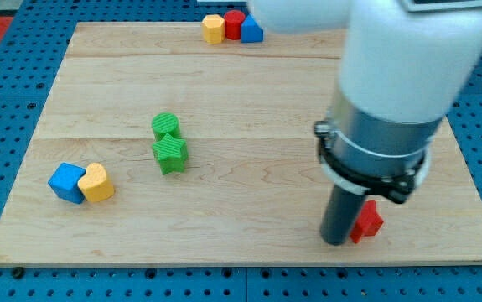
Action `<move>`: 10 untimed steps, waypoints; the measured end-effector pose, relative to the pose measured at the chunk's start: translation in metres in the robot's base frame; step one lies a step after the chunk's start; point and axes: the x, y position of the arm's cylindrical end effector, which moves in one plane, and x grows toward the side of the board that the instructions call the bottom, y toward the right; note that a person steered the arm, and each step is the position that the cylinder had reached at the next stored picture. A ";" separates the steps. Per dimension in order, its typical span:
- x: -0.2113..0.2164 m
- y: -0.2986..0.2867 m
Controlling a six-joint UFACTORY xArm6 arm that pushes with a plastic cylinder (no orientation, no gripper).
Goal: Move the yellow heart to the top of the red star
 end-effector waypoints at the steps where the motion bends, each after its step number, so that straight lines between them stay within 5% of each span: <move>1: -0.018 0.024; 3: -0.002 -0.037; 7: 0.020 -0.311; 10: -0.042 -0.400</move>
